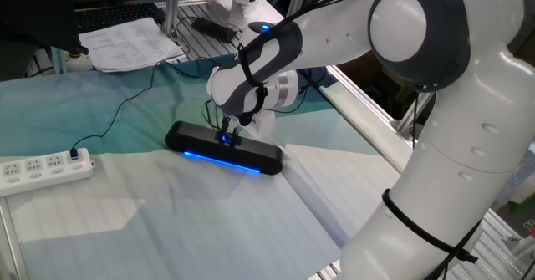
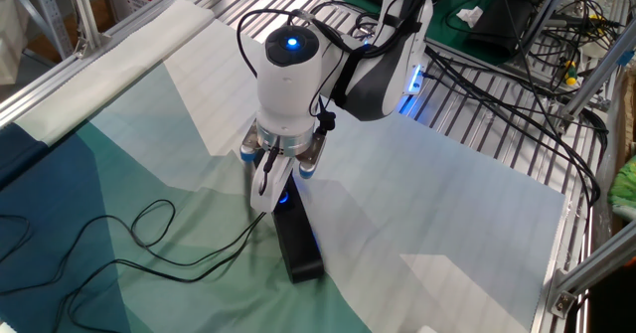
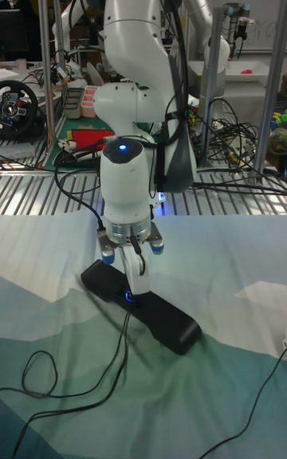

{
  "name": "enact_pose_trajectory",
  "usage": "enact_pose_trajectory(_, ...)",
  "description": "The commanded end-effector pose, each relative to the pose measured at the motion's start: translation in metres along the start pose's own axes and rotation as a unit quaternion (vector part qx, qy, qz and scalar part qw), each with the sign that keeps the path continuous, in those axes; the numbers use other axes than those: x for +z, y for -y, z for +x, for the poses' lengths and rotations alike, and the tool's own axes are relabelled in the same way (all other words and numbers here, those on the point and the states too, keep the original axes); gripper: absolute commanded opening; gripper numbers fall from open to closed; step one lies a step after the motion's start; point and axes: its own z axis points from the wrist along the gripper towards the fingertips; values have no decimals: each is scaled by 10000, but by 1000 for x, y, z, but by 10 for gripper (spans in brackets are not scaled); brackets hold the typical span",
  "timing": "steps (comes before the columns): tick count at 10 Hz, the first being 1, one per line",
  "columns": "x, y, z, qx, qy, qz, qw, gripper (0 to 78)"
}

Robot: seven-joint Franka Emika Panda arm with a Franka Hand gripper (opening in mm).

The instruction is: Turn the knob to decrease the volume of the speaker

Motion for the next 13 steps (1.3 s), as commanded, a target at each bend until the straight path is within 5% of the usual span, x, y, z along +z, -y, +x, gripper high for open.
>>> enact_pose_trajectory(1, 1, 0, 0, 19, 47, 8, 10000, 15)
enact_pose_trajectory(7, 1, 0, 0, 19, 47, 8, 10000, 15)
enact_pose_trajectory(8, 1, 1, 0, -41, 238, 309, 9992, 15)
enact_pose_trajectory(13, 1, 1, 0, -442, 184, 369, 9982, 15)
